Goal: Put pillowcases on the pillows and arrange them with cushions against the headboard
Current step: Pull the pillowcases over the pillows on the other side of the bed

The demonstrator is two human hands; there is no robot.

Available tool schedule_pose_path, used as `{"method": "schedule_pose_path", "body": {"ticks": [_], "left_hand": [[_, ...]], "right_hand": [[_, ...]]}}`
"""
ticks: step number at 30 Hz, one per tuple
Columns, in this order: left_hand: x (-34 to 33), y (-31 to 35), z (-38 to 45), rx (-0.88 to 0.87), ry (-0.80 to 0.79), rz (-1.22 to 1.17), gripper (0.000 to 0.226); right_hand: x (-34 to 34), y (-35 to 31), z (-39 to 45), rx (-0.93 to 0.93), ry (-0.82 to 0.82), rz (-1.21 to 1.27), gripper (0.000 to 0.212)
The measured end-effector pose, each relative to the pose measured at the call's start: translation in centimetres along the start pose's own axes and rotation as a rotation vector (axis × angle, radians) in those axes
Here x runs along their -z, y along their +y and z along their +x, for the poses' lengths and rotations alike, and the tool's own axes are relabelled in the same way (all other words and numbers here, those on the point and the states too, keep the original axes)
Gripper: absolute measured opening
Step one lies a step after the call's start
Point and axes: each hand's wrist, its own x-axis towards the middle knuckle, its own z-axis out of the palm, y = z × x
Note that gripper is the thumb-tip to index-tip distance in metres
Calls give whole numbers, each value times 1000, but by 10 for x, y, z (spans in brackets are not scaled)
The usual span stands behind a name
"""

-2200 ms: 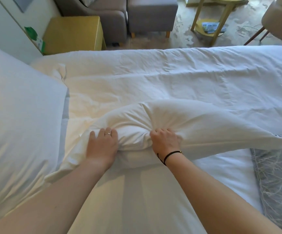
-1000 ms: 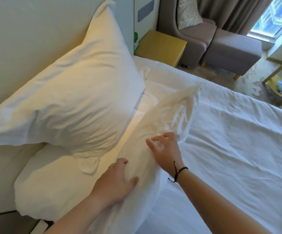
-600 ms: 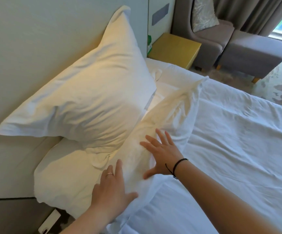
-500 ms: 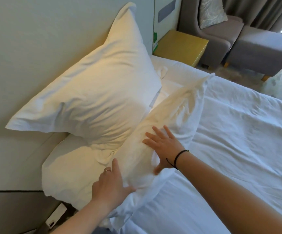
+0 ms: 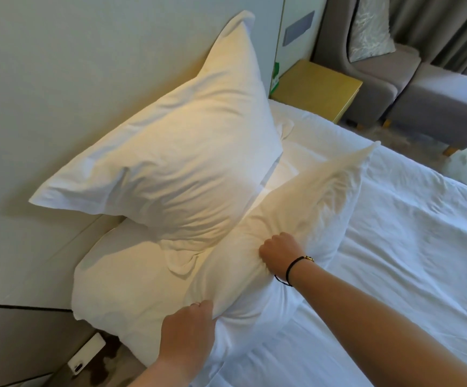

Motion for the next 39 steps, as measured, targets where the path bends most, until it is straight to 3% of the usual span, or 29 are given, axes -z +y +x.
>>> {"method": "schedule_pose_path", "body": {"ticks": [3, 6, 13, 17, 19, 21, 23, 26, 28, 35, 39], "left_hand": [[14, 0, 4, -36, 5, -34, 22], [28, -5, 13, -100, 108, -150, 47], [83, -11, 69, -195, 332, -314, 41], [118, -4, 129, -210, 412, -345, 22], [121, -2, 169, -167, 290, -410, 31], [109, -5, 203, -119, 32, -426, 40], [90, -4, 219, -57, -141, -430, 48], [64, 4, 221, -6, -161, -460, 54], [56, 2, 222, -15, -138, -482, 52], [81, 14, 215, -213, -227, -775, 46], [88, 18, 193, -268, -344, -865, 48]], "right_hand": [[10, 9, -5, -29, -105, -1, 22], [35, 26, -1, -22, -134, -20, 19], [118, 90, 27, -25, -121, -112, 19], [153, 144, 53, -161, -49, -135, 7], [149, 161, 67, -318, 47, -64, 12], [127, 155, 78, -518, 74, 99, 44], [95, 117, 87, -764, 27, 523, 78], [44, 36, 104, -1078, 55, 1347, 93], [30, -3, 110, -1188, 127, 1593, 98], [50, -4, 100, -1216, 320, 1882, 110], [68, -3, 79, -1214, 473, 1842, 121]]}}
